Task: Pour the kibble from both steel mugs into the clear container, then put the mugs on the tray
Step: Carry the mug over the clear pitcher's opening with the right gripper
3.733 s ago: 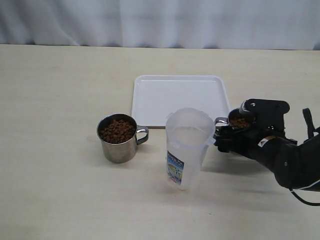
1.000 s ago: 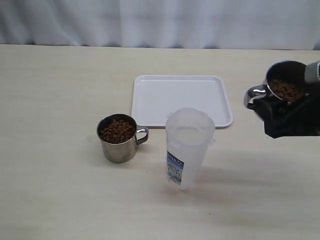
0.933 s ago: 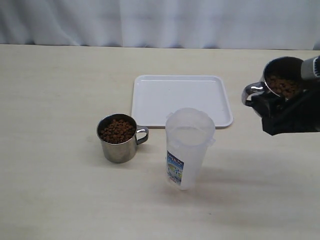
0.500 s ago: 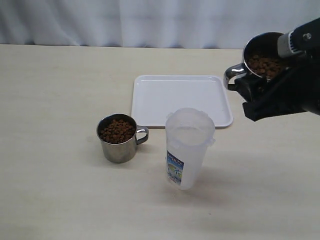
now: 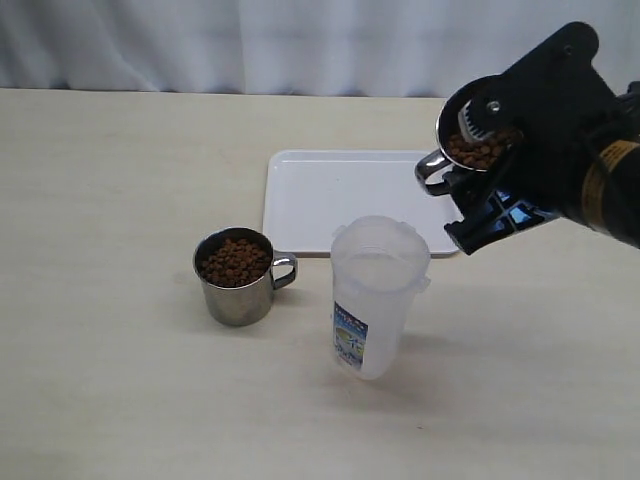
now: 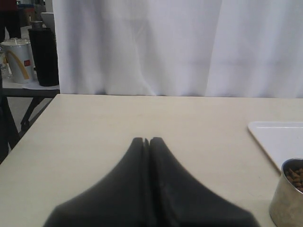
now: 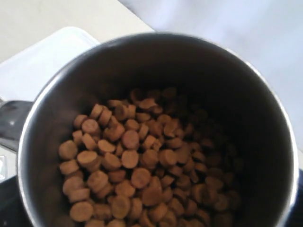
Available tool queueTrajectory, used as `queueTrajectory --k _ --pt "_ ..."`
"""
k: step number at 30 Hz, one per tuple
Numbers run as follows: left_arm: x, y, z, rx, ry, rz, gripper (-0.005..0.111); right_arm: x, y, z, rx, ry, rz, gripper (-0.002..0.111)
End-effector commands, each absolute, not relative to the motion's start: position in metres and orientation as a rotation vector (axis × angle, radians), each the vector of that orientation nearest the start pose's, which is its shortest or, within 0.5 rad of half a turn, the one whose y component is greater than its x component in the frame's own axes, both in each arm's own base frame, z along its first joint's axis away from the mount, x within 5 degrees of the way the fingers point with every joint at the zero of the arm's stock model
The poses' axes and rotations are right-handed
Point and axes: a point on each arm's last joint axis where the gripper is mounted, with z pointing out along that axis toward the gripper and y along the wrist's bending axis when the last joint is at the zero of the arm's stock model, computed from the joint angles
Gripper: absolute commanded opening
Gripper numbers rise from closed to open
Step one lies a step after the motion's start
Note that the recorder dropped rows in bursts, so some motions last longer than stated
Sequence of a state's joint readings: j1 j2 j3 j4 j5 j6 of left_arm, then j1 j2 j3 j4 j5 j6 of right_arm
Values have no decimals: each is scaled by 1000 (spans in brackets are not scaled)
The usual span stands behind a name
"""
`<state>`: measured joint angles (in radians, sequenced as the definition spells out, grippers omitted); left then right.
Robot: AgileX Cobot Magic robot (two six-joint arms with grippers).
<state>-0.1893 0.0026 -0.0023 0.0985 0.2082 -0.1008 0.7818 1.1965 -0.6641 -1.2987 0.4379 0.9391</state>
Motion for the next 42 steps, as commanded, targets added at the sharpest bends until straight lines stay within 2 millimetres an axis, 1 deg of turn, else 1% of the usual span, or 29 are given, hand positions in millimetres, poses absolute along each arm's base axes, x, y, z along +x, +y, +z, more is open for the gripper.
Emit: queueTrajectory --k 1,9,13,15,20,24,31,36,42 --pt "55 -9 195 147 1674 -136 0 199 144 271 -948 1818 -237 4" --pt "55 -9 195 147 1674 -136 0 201 146 274 -1014 1740 -293 4" --pt "55 -9 195 147 1674 -136 0 199 150 274 -1054 1718 -242 4" --pt "55 -9 195 147 1674 -136 0 198 151 274 -1093 1696 -258 4" --pt "55 -9 195 148 1674 -134 0 197 153 274 -1123 1678 -247 4" --pt "55 -9 195 148 1674 -134 0 191 159 273 -1227 1611 -301 4" --pt "55 -9 195 148 1674 -134 0 185 164 274 -1281 1564 -378 4" --pt "55 -9 195 148 1674 -134 0 186 164 274 -1322 1523 -419 4" --pt "55 -9 195 148 1674 -134 0 191 170 264 -1388 1495 -464 4"
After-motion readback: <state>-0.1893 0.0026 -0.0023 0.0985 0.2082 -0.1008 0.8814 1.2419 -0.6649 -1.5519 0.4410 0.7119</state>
